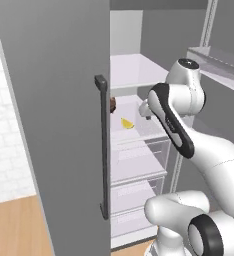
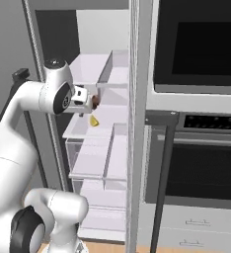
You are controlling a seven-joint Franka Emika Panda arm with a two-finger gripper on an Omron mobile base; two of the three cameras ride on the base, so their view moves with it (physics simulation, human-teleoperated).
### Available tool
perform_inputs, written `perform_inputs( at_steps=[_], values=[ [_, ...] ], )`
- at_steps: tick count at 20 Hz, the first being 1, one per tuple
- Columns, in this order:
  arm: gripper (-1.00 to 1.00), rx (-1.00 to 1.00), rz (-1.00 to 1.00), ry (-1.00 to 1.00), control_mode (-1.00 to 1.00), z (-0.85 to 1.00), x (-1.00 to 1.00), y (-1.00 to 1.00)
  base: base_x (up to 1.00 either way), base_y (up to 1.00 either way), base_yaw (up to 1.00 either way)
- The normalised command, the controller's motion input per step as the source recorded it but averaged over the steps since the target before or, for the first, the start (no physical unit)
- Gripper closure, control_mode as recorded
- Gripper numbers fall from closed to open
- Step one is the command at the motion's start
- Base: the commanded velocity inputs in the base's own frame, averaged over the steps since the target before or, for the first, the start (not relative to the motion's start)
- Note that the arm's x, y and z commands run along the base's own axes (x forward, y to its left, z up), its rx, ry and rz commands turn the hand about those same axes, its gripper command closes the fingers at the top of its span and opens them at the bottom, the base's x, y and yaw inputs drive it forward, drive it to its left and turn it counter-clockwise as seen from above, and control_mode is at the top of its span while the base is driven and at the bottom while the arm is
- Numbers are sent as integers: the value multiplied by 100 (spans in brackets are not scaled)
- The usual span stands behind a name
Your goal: Grab a lemon wedge from the fridge and one ice cube from the ice bowl, and put them in the glass of lemonade.
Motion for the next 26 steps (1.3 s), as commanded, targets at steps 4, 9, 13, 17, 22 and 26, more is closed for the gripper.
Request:
perform_inputs(
  at_steps=[4,9,13,17,22,26],
  values=[
    [-100,0,0,0,100,0,0,0,30,-1,-3],
    [-100,0,0,0,100,0,0,0,18,-6,0],
    [-100,0,0,0,100,0,0,0,16,-5,0],
    [-100,0,0,0,100,0,0,0,76,0,0],
    [-100,0,0,0,100,0,0,0,48,-1,0],
    [-100,2,0,0,-100,-17,-10,-3,-28,-11,0]
  ],
)
